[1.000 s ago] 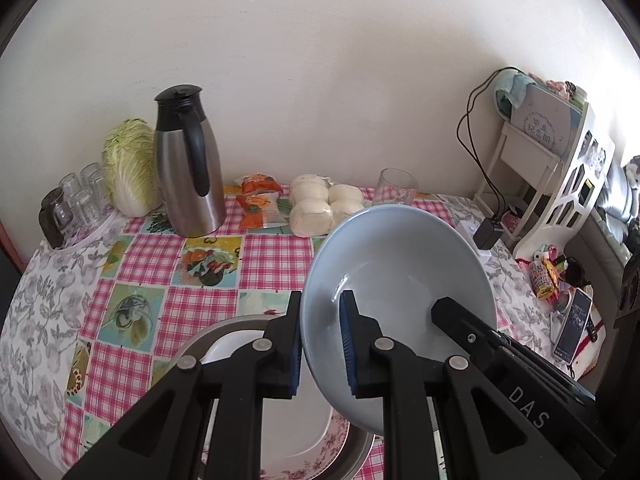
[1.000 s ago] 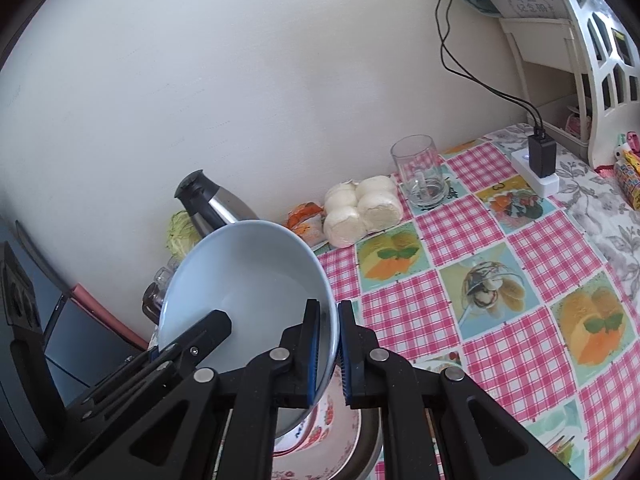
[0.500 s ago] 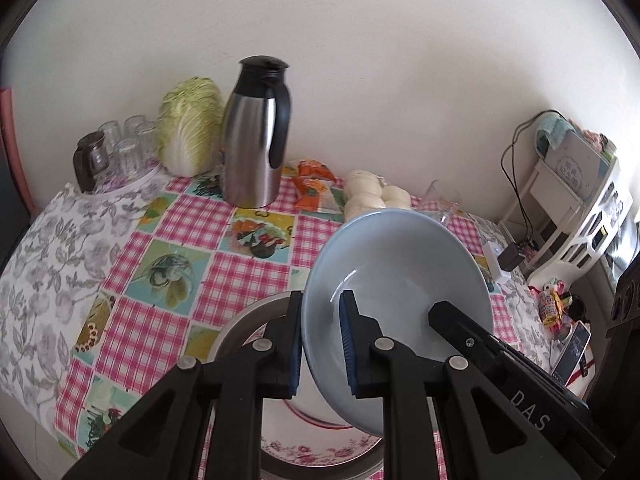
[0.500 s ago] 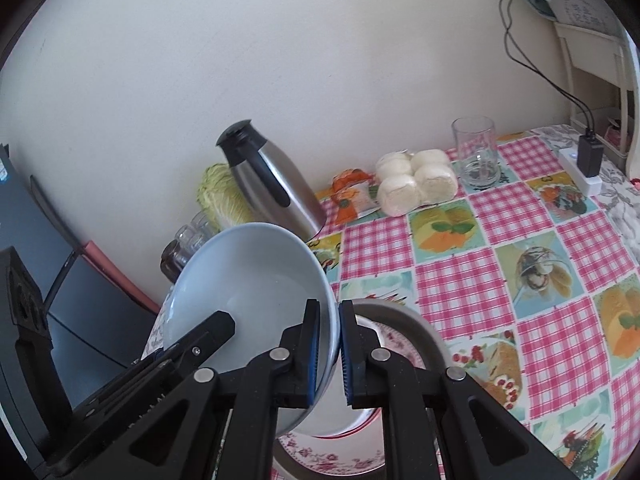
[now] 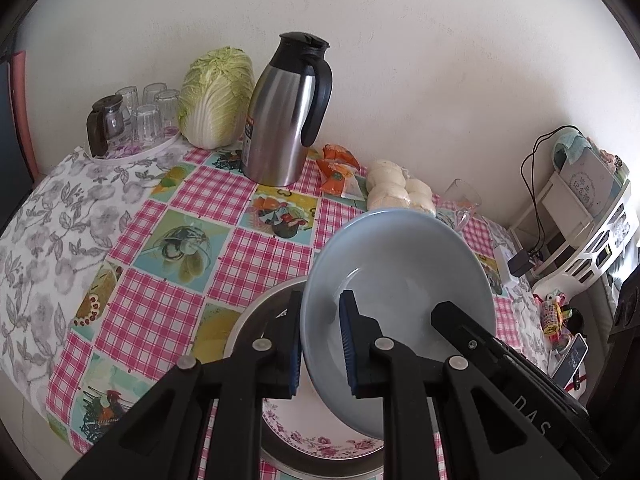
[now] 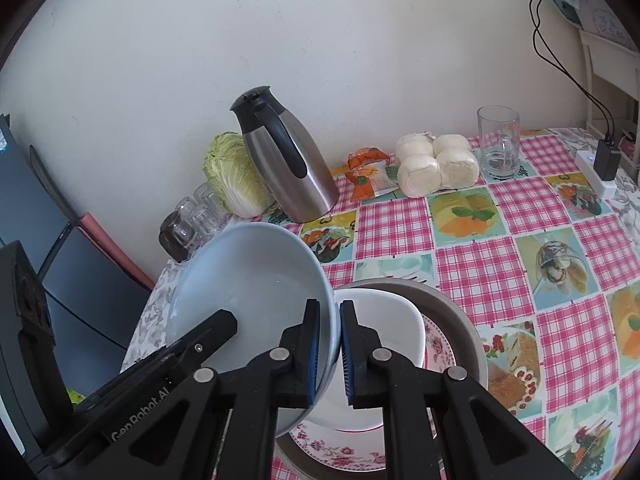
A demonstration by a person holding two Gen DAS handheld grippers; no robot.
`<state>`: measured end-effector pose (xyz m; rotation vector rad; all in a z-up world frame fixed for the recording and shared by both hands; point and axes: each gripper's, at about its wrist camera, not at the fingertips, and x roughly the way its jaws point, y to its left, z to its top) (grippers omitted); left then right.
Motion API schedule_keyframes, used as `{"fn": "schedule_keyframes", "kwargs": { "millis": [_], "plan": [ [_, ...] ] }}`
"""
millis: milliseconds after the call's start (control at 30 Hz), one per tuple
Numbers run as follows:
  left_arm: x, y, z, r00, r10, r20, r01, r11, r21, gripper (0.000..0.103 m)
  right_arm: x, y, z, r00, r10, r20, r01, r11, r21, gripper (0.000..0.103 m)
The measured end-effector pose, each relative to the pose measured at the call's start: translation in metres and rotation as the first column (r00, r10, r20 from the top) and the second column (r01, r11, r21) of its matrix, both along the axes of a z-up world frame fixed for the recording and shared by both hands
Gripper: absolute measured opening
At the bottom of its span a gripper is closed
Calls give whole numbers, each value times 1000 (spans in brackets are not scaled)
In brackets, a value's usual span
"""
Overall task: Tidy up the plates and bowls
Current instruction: 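Lift the pale blue bowl with the right gripper and carry it over the basin, then lower the pale blue bowl into the stacked bowls and open the right gripper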
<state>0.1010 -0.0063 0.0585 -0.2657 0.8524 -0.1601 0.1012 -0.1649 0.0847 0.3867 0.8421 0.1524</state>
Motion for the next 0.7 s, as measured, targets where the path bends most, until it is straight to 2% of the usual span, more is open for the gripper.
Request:
{"fn": "schedule_keyframes", "kwargs": {
  "millis": [700],
  "plan": [
    [13, -16, -27, 997, -32, -73, 34, 999, 26, 18, 11, -20, -24, 995, -36, -92, 33, 999, -33, 16]
  ]
}}
